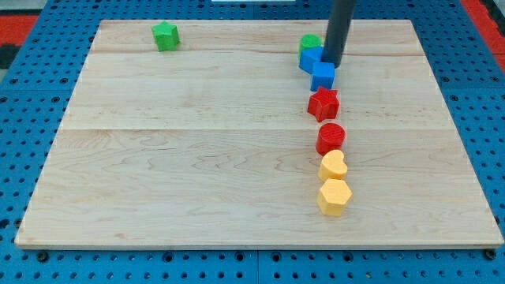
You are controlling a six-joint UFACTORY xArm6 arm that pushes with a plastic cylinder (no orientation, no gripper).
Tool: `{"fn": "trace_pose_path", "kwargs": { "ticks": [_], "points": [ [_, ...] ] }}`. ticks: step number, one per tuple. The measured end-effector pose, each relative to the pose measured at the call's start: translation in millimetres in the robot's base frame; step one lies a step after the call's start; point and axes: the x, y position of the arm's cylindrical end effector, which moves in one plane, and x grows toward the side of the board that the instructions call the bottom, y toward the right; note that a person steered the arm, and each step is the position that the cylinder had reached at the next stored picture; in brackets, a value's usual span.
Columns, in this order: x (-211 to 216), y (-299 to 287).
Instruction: Place the green star above the green circle
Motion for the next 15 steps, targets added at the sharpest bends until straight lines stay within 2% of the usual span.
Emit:
{"fn": "trace_pose_path", "kwargs": {
  "ticks": [3,4,5,6,7,8,9,10,11,13,15],
  "points": [
    [8.1,6.3],
    [-11.2,30.9],
    [-54.3,64.9],
    [-102.6,40.0],
    [-114.8,-15.8],
    [-88.2,-91.7],
    [-33.9,-151.0],
    [-6.6,-226.8],
    [-25.4,-291.8],
    [-75.9,-260.1],
    [-89.2,-318.8]
  ]
}}
